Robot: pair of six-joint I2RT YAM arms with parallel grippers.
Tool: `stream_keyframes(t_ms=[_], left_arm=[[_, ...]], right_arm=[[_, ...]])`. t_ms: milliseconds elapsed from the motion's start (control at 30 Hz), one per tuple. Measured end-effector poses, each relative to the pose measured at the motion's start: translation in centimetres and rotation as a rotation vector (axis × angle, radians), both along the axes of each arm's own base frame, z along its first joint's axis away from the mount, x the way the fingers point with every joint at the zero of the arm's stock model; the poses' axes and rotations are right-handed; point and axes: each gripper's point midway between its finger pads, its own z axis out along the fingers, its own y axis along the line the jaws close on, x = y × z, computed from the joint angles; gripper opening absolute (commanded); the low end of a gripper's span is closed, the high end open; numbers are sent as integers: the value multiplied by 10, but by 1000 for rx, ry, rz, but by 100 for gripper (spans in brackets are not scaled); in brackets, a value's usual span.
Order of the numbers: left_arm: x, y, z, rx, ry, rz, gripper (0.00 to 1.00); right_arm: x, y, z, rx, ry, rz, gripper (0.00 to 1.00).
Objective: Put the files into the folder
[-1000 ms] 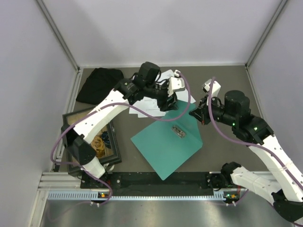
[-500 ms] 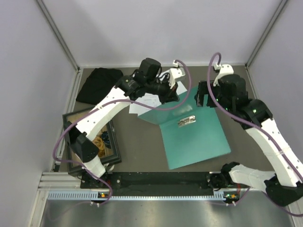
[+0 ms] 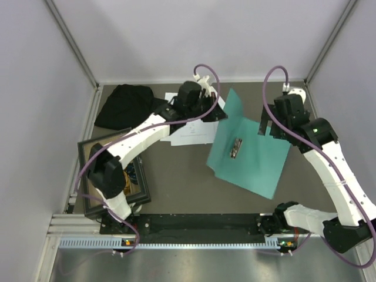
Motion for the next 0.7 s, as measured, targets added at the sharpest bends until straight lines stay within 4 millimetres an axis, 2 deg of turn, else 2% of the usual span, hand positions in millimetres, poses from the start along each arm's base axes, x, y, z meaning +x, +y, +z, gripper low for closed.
stream_keyframes(t_ms=[133,233,333,467,567,700], left_arm=[[16,-24,-52,-130,235,118,0],[28,-38,-65,-216,296,164,0],[30,-47,-80,-287,356,198,0],[28,-47,-103,-284,402,213,0],[24,-44,-116,-264,415,215,0],[11,-31,-154,-197,463,233,0]], right_arm=[[-7,12,-29,42,81,38,99],[-8,17,-39,57,102,55,99],[-7,17,-54,46,136,50,99],[2,19,-84,59,209,32,99],[5,12,-109,94,262,-14,99],[6,-4,-141,196,317,-110,99]])
